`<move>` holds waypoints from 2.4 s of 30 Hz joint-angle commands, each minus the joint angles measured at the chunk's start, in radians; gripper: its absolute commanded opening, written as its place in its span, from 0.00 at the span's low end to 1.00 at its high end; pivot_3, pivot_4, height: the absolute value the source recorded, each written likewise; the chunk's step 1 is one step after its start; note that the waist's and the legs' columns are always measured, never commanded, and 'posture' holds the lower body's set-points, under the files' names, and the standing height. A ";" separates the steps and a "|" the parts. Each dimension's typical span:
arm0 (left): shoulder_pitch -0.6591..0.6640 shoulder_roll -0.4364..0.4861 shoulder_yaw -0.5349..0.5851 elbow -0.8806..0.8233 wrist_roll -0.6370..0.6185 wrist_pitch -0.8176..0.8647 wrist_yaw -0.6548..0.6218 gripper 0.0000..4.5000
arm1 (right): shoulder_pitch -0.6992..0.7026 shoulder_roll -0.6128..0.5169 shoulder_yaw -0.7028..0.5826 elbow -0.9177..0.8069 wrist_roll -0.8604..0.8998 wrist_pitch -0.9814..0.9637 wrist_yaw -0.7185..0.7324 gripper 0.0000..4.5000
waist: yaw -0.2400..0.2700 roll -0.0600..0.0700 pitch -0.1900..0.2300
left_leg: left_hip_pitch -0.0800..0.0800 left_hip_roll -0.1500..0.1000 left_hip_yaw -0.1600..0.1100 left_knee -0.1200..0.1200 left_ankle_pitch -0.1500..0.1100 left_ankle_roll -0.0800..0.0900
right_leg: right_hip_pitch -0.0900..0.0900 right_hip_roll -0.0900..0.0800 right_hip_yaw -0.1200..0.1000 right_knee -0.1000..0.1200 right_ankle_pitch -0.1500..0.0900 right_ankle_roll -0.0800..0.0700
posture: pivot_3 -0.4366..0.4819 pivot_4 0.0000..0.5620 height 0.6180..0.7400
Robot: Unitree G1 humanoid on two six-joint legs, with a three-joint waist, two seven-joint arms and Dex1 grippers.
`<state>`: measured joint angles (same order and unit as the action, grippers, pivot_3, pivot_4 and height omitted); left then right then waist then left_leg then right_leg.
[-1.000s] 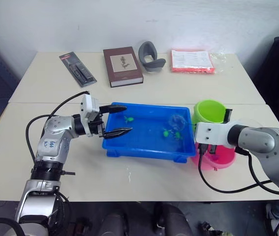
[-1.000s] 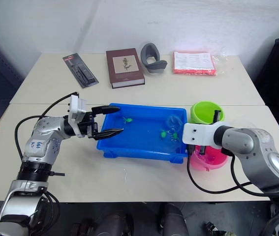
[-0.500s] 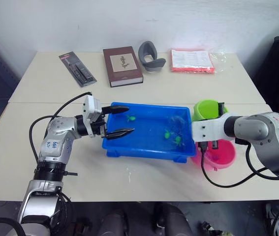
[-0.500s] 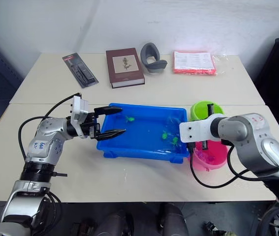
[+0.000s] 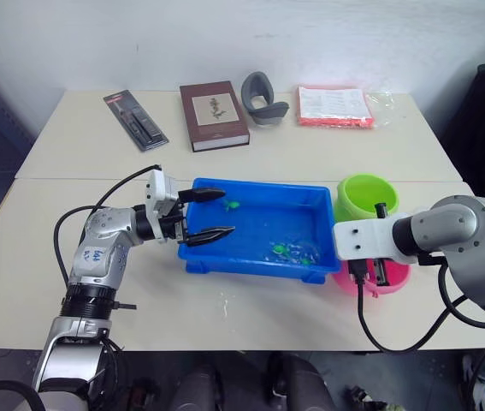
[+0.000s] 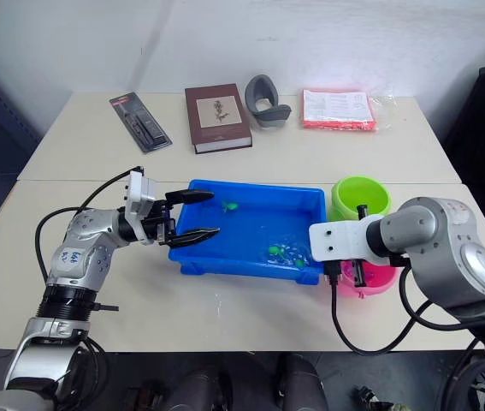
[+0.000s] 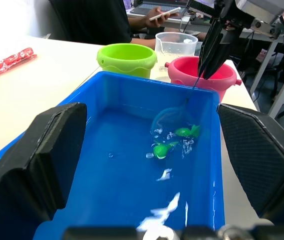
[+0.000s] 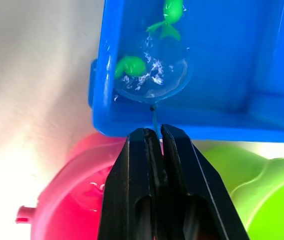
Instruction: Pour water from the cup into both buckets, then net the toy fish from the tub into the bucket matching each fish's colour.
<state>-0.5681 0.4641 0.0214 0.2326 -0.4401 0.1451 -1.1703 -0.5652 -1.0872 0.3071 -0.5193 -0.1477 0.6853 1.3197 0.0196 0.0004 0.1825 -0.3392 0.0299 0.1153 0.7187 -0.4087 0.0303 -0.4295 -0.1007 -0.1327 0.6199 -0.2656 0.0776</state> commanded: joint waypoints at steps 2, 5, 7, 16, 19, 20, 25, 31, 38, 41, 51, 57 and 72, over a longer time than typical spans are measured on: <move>0.018 0.010 0.022 -0.058 -0.019 0.007 0.010 0.99 | -0.015 0.014 -0.072 -0.032 0.077 0.130 -0.013 0.00 | 0.000 0.000 0.000 | 0.000 0.000 0.000 0.000 0.000 0.000 | 0.000 0.000 0.000 0.000 0.000 0.000 | 0.48 0.27 1.00; 0.027 0.015 0.025 -0.071 -0.021 0.013 0.015 0.99 | -0.010 0.033 -0.115 -0.032 0.135 0.208 -0.038 0.00 | 0.000 0.000 0.000 | 0.000 0.000 -0.001 0.000 0.000 0.000 | 0.000 -0.001 0.000 0.000 0.000 0.000 | 0.48 0.27 1.00; 0.029 0.018 0.026 -0.075 -0.022 0.015 0.018 0.99 | 0.001 0.052 -0.161 -0.025 0.177 0.246 -0.065 0.00 | 0.000 0.000 0.000 | 0.000 0.000 -0.001 0.000 0.000 0.000 | 0.000 -0.001 0.000 0.000 0.000 0.000 | 0.48 0.27 1.00; 0.030 0.028 0.031 -0.079 -0.021 0.021 0.023 0.99 | 0.140 0.154 -0.417 -0.024 0.384 0.372 -0.177 0.00 | 0.003 0.000 0.000 | -0.002 -0.001 -0.002 0.000 0.000 0.000 | 0.000 -0.001 0.000 0.000 0.000 0.000 | 0.48 0.27 1.00; 0.027 0.031 0.032 -0.076 -0.020 0.021 0.022 0.99 | 0.189 0.149 -0.460 -0.030 0.413 0.347 -0.209 0.00 | 0.002 0.000 0.000 | -0.002 -0.001 -0.002 0.000 0.000 0.000 | 0.000 -0.001 0.000 0.000 0.000 0.000 | 0.48 0.27 1.00; 0.026 0.032 0.032 -0.076 -0.019 0.021 0.022 0.99 | 0.203 0.142 -0.465 -0.031 0.417 0.332 -0.219 0.00 | 0.002 0.000 0.000 | -0.001 -0.001 -0.002 0.000 0.000 0.000 | 0.000 -0.001 0.000 0.000 0.000 0.000 | 0.48 0.27 1.00; 0.017 0.038 0.030 -0.062 -0.010 0.014 0.016 0.99 | 0.211 0.147 -0.414 -0.025 0.394 0.218 -0.278 0.00 | 0.001 0.000 0.000 | -0.001 -0.001 -0.001 0.000 0.000 0.000 | 0.000 0.000 0.000 0.000 0.000 0.000 | 0.48 0.27 1.00; 0.006 0.067 0.039 -0.019 0.005 -0.004 0.006 0.99 | 0.152 0.222 -0.303 0.013 0.347 0.025 -0.362 0.00 | -0.007 0.000 0.000 | 0.000 -0.001 0.000 -0.001 0.000 -0.001 | 0.000 0.001 -0.001 0.000 0.000 0.000 | 0.48 0.27 1.00; 0.007 0.100 0.051 -0.004 0.003 -0.001 0.007 0.99 | 0.086 0.308 -0.110 0.054 0.241 -0.116 -0.431 0.00 | -0.014 0.000 0.000 | 0.000 -0.001 0.001 -0.001 0.000 -0.001 | 0.000 0.001 -0.002 0.000 0.000 0.000 | 0.48 0.27 1.00; 0.016 0.114 0.056 -0.007 0.000 0.004 0.009 0.99 | 0.065 0.341 -0.059 0.076 0.205 -0.148 -0.450 0.00 | -0.020 0.000 0.000 | 0.000 -0.001 0.000 -0.001 0.000 -0.001 | 0.000 0.001 -0.002 0.000 0.000 0.000 | 0.48 0.27 1.00; 0.050 0.199 0.070 -0.001 0.006 0.008 -0.035 0.99 | -0.020 0.358 0.065 0.237 0.052 -0.329 -0.418 0.00 | -0.024 0.000 0.000 | 0.000 0.000 0.001 -0.002 0.000 -0.001 | -0.001 0.001 -0.002 0.000 0.000 0.000 | 0.48 0.27 1.00; 0.075 0.280 0.085 0.068 0.026 -0.041 -0.104 0.99 | -0.059 0.386 0.108 0.279 0.029 -0.365 -0.359 0.00 | -0.025 0.001 0.001 | -0.001 0.000 0.002 -0.002 0.000 -0.001 | -0.002 0.001 -0.002 0.000 0.000 0.000 | 0.48 0.27 1.00; 0.131 0.346 0.130 0.133 0.022 -0.102 -0.162 0.99 | -0.087 0.456 0.138 0.272 0.057 -0.240 -0.249 0.00 | -0.026 0.001 0.001 | -0.002 0.000 0.002 -0.002 0.000 -0.001 | -0.004 0.000 -0.002 0.001 0.000 -0.001 | 0.48 0.27 1.00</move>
<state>-0.4416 0.7942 0.1212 0.3982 -0.4080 0.0484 -1.3256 -0.6502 -0.6297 0.4580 -0.2084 -0.1038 0.4399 1.0574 -0.0063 0.0014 0.1834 -0.3415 0.0300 0.1170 0.7168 -0.4084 0.0295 -0.4336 -0.1006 -0.1351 0.6211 -0.2661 0.0768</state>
